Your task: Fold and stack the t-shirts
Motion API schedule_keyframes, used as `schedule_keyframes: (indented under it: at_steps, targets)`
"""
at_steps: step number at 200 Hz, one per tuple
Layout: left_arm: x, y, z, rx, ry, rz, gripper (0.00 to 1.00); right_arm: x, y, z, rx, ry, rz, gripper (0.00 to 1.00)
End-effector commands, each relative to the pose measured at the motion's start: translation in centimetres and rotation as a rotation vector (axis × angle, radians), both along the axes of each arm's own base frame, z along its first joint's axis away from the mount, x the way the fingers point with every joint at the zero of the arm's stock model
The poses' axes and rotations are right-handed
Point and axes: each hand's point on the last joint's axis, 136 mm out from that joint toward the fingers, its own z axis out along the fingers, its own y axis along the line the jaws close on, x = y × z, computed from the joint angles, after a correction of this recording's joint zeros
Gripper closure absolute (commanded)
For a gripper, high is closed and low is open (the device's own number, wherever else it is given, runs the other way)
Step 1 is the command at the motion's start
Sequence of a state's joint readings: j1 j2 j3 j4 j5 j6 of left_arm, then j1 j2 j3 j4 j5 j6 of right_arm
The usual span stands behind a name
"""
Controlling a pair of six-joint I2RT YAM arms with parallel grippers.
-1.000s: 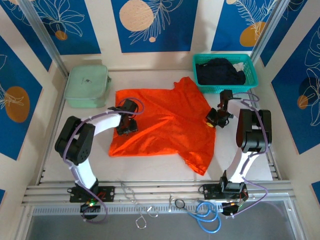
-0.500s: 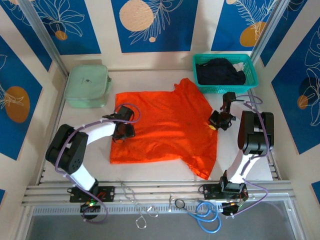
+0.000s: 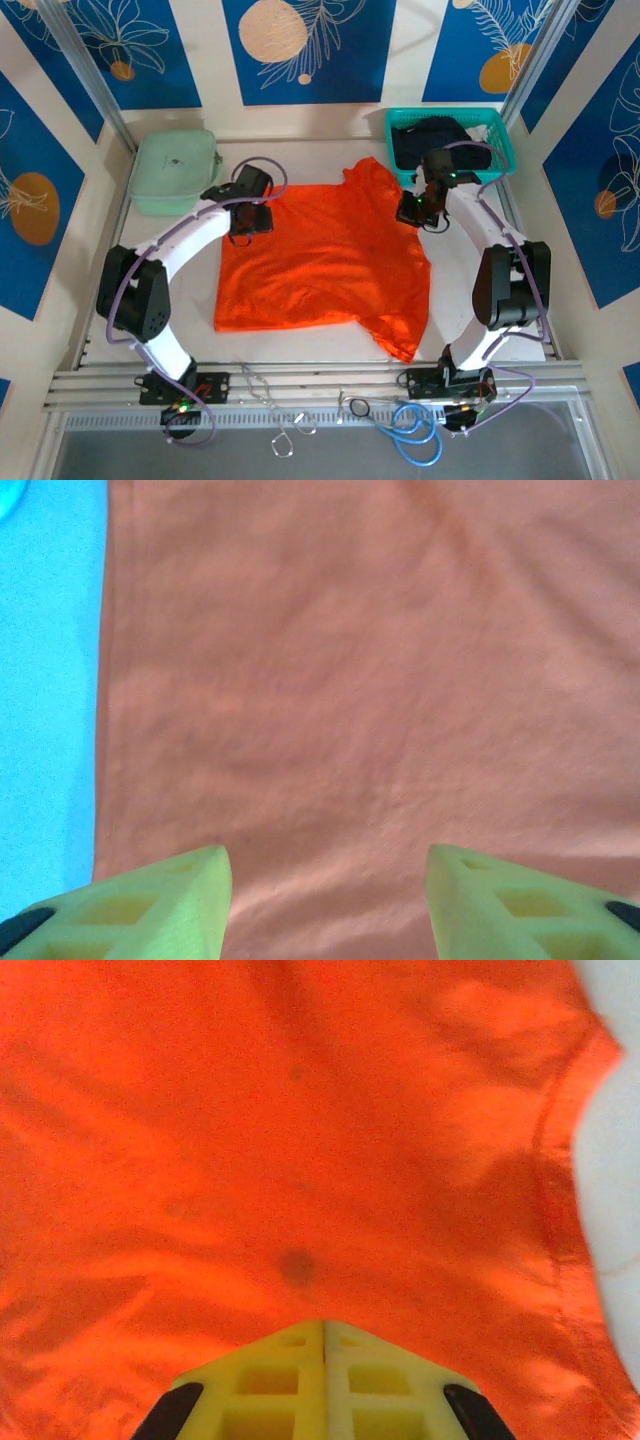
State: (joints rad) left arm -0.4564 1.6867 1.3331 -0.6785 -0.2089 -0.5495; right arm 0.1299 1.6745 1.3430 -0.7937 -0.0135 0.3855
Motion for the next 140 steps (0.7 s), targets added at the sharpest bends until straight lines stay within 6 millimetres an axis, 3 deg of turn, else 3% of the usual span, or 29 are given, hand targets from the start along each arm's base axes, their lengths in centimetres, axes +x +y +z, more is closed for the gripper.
schedule_keyframes:
  at_steps: [1, 29, 52, 90, 117, 140]
  targets:
    - [-3.3, -0.1, -1.7, 0.021, 0.134, -0.061, 0.48, -4.4, 0.7, -2.1, -0.09, 0.158, 0.085, 1.0]
    - [-9.0, -1.4, -2.4, -0.011, 0.228, -0.157, 0.51, -10.8, 1.1, -3.7, -0.16, 0.239, 0.084, 1.0]
    - [-13.8, -1.6, -5.7, -0.008, 0.352, -0.195, 0.54, -14.5, 1.3, -5.9, -0.156, 0.303, 0.054, 1.0]
    - [-17.4, -2.7, -10.6, -0.057, 0.444, -0.192, 0.56, -15.1, 1.5, -8.8, -0.159, 0.362, 0.014, 1.0]
    - [-18.3, -2.5, -13.0, -0.039, 0.478, -0.171, 0.56, -15.2, 1.3, -10.4, -0.212, 0.413, 0.018, 1.0]
    - [-18.2, -1.2, -14.8, 0.046, 0.502, -0.135, 0.56, -14.5, 0.7, -11.4, -0.26, 0.432, 0.022, 1.0]
